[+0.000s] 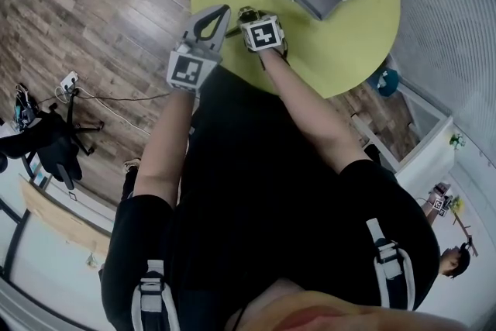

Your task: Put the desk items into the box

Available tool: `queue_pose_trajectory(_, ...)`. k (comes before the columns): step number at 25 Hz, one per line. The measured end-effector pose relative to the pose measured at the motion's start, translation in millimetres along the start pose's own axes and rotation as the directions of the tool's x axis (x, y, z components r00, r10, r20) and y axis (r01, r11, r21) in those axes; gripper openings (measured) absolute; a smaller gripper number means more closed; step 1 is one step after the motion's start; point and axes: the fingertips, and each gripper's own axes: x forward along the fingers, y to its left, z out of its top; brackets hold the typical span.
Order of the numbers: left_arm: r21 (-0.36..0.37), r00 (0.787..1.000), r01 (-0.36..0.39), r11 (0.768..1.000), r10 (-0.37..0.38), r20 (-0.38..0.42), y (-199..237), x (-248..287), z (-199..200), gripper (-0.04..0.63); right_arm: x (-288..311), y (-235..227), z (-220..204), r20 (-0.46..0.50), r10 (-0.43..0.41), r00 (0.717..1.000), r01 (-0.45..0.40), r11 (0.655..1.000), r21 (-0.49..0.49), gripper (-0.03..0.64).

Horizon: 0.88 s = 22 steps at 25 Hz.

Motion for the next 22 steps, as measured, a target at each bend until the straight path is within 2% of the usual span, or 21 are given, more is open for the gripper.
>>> queue_pose_trajectory(5,0.003,1.000,0.009,1.000,-0.009,0.002,8,1,0,0.011,11,-2,-9,-0.052,-0.017,0.999,0.019,0.999,0.026,0.278)
queue_pose_trajectory(11,-0.008,1.000,0.016,1.000,-0.016,-0.001,15,-1,2,0.011,14,-4,-1,-0.034,-0.059,0.998,0.060,0.998,0.025,0.278)
queue_pose_trajectory(22,-0.015,0.999,0.037,0.999,-0.038,-0.015,21,-2,4,0.011,16,-3,7,-0.023,-0.060,0.998,0.062,0.995,0.073,0.278)
